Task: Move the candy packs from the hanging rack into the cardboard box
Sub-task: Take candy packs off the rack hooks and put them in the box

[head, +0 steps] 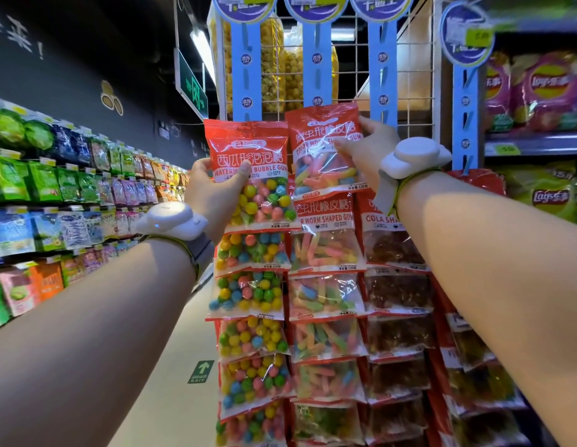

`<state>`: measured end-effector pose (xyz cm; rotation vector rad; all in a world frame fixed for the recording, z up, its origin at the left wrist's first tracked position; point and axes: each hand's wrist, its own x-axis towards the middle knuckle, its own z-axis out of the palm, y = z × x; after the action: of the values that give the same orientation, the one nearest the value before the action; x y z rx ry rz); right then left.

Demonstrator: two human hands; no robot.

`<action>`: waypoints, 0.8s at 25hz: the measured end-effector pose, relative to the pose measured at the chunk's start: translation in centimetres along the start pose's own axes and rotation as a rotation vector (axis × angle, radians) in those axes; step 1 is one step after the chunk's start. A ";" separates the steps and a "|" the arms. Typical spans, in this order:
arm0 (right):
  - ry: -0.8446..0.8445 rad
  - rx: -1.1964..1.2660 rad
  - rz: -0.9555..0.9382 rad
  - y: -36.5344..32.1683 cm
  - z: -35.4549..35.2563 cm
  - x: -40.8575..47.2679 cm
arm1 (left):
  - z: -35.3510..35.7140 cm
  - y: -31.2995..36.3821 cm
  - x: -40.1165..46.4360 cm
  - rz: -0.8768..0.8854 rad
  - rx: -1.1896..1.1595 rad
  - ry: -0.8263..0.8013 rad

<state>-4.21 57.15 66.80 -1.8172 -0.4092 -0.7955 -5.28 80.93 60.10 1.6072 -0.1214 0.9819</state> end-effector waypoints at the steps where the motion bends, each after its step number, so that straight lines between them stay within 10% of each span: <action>1: 0.011 0.007 -0.024 -0.1 0.0 0.0 | 0.0 0.0 0.0 -0.002 -0.001 0.001; 20: -0.041 -0.019 -0.025 2.0 1.1 -2.7 | 0.6 1.0 -0.8 0.002 0.140 0.097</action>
<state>-4.56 57.61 63.28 -1.8515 -0.4531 -0.7826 -6.08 79.71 60.39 1.6829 0.0125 1.0879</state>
